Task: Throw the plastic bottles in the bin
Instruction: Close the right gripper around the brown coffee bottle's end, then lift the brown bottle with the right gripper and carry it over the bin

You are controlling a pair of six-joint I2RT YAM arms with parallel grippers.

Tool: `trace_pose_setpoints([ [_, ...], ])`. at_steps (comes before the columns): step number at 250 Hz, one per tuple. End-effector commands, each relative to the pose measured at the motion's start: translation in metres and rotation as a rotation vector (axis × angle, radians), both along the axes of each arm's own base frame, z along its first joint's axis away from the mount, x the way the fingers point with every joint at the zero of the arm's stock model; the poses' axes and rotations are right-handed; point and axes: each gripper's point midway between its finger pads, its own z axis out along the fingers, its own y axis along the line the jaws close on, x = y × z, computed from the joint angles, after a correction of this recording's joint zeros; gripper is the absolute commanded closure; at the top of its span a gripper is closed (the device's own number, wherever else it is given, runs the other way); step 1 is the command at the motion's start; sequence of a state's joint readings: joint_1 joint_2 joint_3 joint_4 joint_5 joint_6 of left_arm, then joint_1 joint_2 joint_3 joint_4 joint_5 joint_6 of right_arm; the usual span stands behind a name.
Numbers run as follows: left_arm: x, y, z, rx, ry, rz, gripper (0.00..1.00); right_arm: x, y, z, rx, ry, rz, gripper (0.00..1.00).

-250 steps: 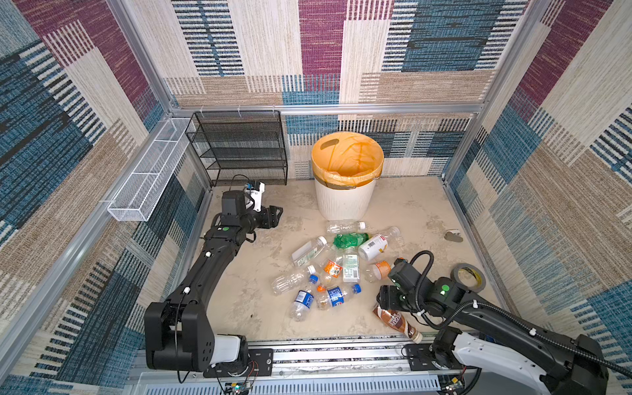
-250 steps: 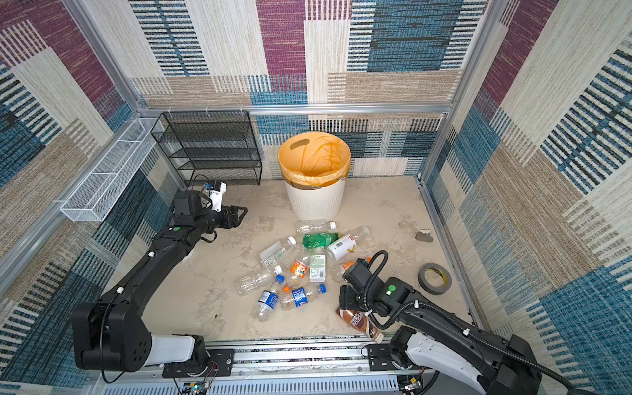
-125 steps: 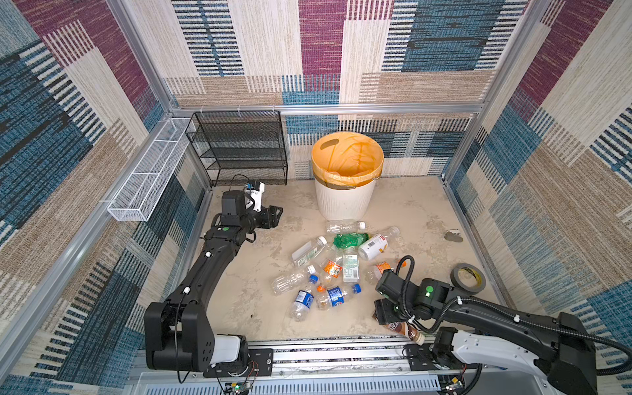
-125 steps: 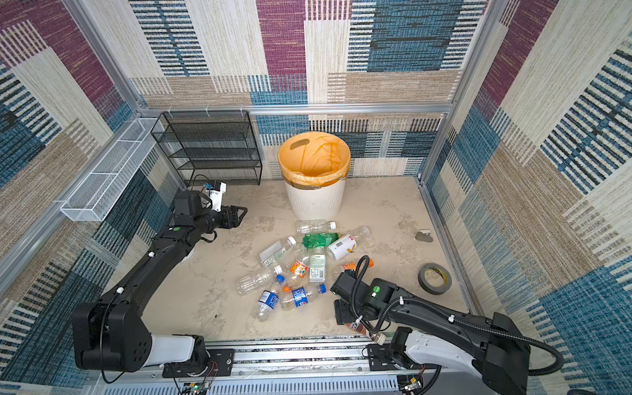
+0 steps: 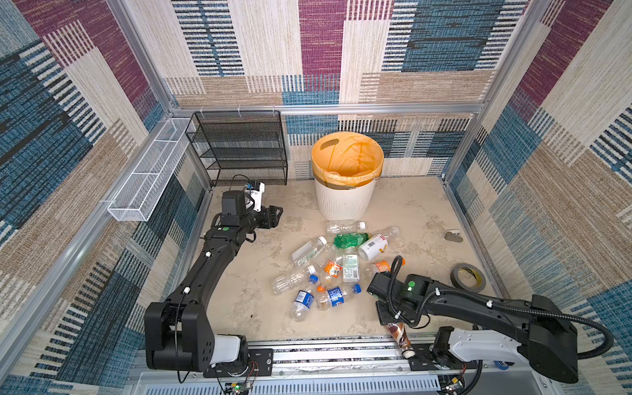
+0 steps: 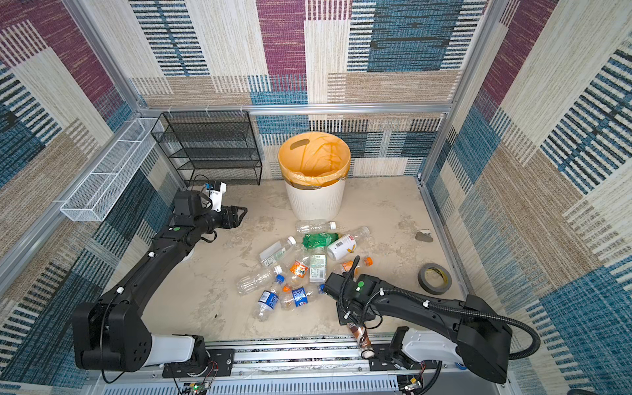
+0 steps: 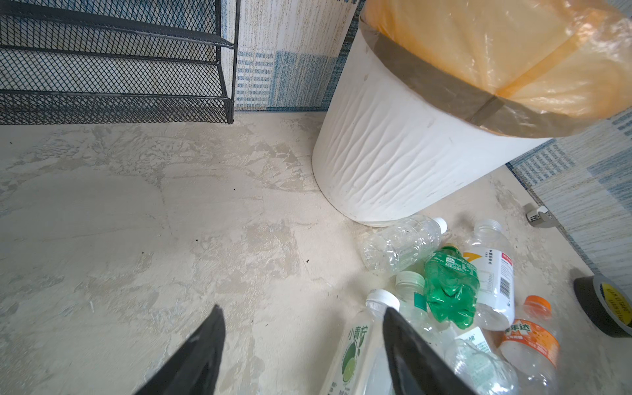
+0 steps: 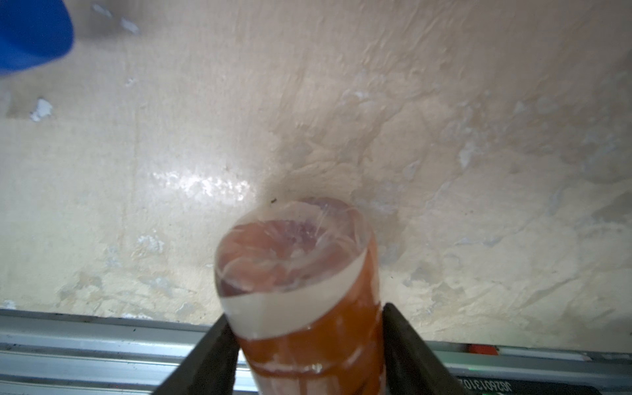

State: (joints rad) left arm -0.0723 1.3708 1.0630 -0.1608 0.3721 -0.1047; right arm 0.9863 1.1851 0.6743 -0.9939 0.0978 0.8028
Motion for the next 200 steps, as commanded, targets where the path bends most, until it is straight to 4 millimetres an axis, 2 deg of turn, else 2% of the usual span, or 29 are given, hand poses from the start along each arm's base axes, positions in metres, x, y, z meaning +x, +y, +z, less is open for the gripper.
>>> trace_pose_setpoints([
  [1, 0.0, -0.002, 0.005, -0.006, -0.022, -0.01, 0.26, -0.002, -0.001, 0.002, 0.005, 0.004, -0.037, 0.47],
  [24, -0.001, -0.002, 0.006, -0.008, -0.022, -0.011, 0.26, 0.0, 0.003, 0.003, 0.028, -0.002, -0.05, 0.51],
  [39, 0.0, -0.002, 0.006, -0.006, -0.025, -0.011, 0.26, 0.008, 0.01, 0.009, 0.061, -0.035, -0.064, 0.51],
  [67, 0.0, -0.002, 0.006, -0.007, -0.024, -0.01, 0.26, 0.034, 0.021, 0.021, 0.115, -0.11, -0.103, 0.52],
  [105, -0.001, -0.001, 0.006, -0.002, -0.025, -0.006, 0.26, 0.074, 0.02, 0.021, 0.161, -0.194, -0.183, 0.49],
  [119, -0.001, 0.001, 0.005, 0.006, -0.024, 0.0, 0.26, 0.083, 0.024, 0.021, 0.188, -0.212, -0.193, 0.46],
  [160, -0.002, 0.002, 0.005, 0.011, -0.028, 0.005, 0.26, 0.078, 0.023, 0.007, 0.157, -0.163, -0.173, 0.24],
  [200, 0.0, 0.001, 0.004, 0.005, -0.025, 0.001, 0.26, 0.067, 0.016, 0.008, 0.182, -0.155, -0.196, 0.21],
])
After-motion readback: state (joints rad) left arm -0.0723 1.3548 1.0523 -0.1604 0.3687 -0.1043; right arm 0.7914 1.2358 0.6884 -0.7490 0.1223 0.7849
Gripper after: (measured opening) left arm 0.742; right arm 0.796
